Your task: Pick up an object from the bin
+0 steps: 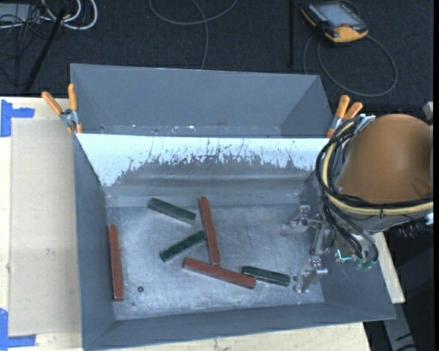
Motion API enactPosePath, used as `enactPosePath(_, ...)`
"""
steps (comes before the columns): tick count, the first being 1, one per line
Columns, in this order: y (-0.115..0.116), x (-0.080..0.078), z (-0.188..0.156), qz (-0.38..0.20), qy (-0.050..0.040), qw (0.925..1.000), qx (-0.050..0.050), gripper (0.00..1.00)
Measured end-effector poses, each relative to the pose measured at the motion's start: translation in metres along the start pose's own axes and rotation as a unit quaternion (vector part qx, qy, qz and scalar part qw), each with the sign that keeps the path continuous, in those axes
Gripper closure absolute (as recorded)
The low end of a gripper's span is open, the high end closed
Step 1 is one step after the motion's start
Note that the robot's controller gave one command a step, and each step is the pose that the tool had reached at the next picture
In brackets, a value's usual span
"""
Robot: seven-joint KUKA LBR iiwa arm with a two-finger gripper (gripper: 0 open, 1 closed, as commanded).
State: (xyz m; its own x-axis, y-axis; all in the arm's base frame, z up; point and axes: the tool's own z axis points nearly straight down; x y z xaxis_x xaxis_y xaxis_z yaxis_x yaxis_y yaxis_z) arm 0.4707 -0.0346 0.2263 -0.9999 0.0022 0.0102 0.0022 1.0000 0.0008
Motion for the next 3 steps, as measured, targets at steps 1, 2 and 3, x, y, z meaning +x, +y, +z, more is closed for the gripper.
enactPosePath(1, 0.0, -0.002, -0.004, -0.001, -0.0042, 1.0, 0.0, 0.0)
enactPosePath(2, -0.007, -0.02, 0.047, 0.021, -0.0083, 0.9998, 0.0, 0.0)
enactPosePath(3, 0.003, -0.015, 0.106, -0.029, -0.0052, 0.9996, 0.001, 0.0)
